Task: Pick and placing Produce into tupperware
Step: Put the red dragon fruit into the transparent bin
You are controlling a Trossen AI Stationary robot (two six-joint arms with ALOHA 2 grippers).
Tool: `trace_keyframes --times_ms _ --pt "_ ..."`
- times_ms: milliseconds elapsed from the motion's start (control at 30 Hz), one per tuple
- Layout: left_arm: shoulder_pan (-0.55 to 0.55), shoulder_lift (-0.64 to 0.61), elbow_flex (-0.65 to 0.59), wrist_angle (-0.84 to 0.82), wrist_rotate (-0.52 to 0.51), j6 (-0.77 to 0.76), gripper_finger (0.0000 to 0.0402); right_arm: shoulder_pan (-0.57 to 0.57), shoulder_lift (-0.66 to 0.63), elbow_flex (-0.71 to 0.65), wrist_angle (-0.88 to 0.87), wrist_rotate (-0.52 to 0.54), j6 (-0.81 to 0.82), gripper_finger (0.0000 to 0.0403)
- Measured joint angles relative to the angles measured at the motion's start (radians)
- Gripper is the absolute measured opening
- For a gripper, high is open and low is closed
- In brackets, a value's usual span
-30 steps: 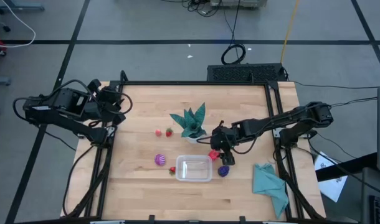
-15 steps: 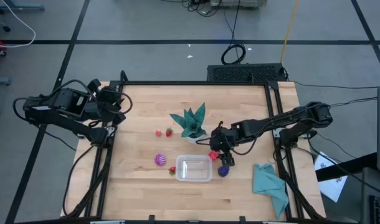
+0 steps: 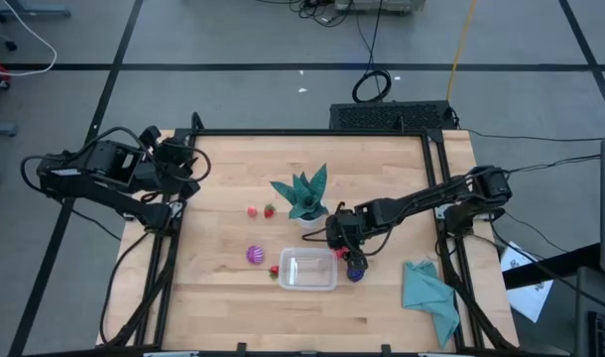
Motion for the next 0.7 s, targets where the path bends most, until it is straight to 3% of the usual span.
trace_keyframes --times_ms 700 --pt "0.000 0.000 0.000 0.000 0.001 0.000 0.0145 0.000 0.000 0.000 -0.030 -0.057 0.073 0.0231"
